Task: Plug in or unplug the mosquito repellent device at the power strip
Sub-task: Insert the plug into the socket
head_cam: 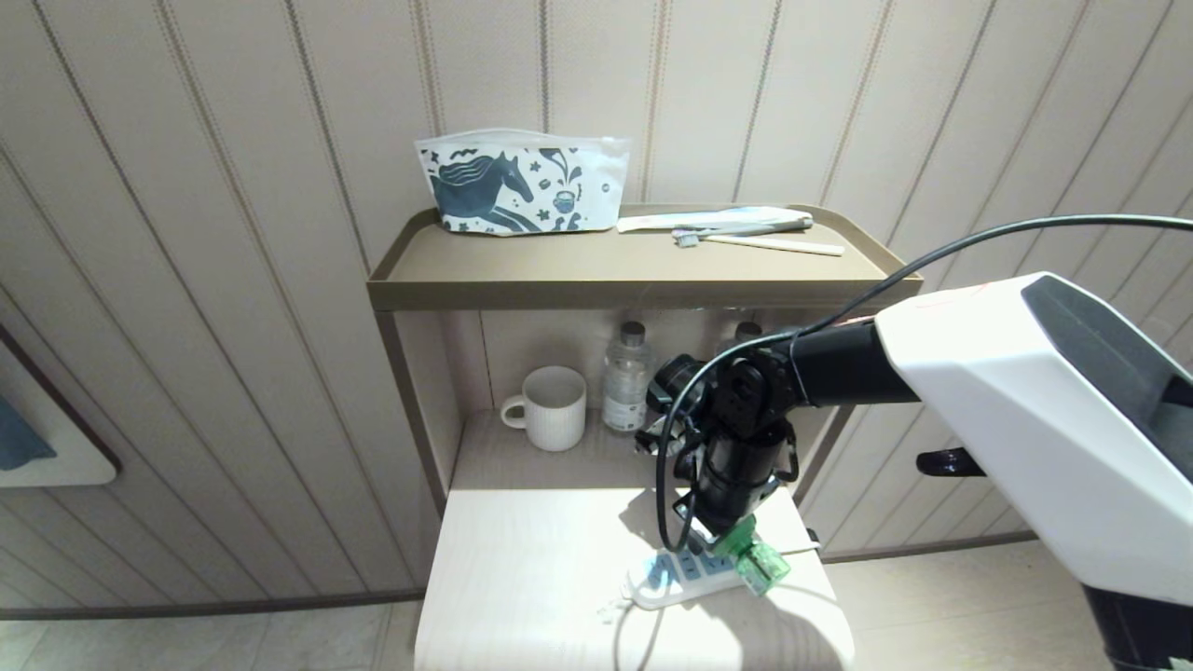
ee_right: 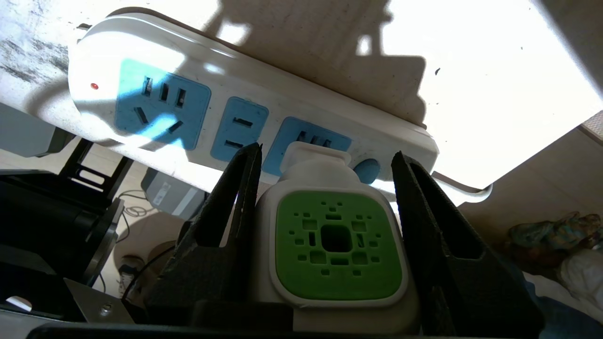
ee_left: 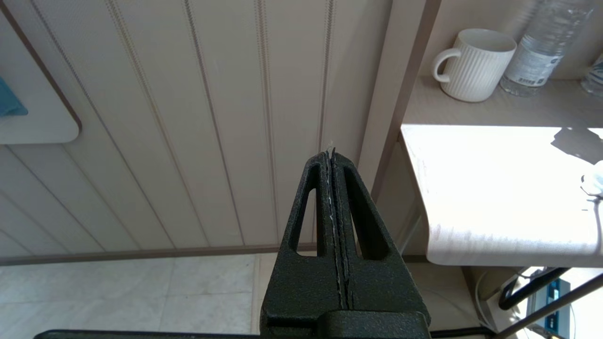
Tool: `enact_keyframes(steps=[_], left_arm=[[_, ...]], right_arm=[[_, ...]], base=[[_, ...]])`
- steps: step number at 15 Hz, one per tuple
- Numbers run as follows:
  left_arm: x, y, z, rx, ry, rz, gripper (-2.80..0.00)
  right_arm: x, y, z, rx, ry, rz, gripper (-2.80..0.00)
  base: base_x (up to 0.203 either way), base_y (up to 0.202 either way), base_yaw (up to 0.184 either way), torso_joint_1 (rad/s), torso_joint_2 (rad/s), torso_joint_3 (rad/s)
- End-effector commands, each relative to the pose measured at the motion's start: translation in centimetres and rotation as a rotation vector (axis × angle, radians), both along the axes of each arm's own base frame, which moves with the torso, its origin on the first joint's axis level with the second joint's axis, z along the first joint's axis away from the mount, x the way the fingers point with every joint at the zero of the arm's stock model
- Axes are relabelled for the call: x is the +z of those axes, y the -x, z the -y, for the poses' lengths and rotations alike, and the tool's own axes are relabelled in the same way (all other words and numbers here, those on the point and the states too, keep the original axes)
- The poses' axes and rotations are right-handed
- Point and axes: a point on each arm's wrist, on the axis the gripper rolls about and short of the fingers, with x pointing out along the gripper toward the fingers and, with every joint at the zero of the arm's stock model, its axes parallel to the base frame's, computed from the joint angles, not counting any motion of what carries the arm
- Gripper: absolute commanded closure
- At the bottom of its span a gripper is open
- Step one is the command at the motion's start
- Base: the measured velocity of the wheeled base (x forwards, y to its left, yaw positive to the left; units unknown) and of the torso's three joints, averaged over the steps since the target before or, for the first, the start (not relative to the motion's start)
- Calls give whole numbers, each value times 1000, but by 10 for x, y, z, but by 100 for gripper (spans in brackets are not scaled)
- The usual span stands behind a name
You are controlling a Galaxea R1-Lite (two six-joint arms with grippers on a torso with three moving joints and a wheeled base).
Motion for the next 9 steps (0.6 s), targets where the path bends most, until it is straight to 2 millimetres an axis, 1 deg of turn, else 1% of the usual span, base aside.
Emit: enact_keyframes(steps=[1,3,7,9], left_arm=[[0,0,0,-1,0,0,0],[0,0,0,1,0,1,0],[0,0,0,1,0,1,0],[0,0,0,0,0,0,0]], right_arm=[[-8,-2,-1,1,11,-15,0],[-8,-1,-1,1,13,-18,0],[-19,-1,0,-3,33,-39,0],[-23,-4,-2,-2,31,-27,0]], base=[[0,0,0,0,0,0],[0,0,0,0,0,0],[0,0,0,0,0,0],[0,0,0,0,0,0]])
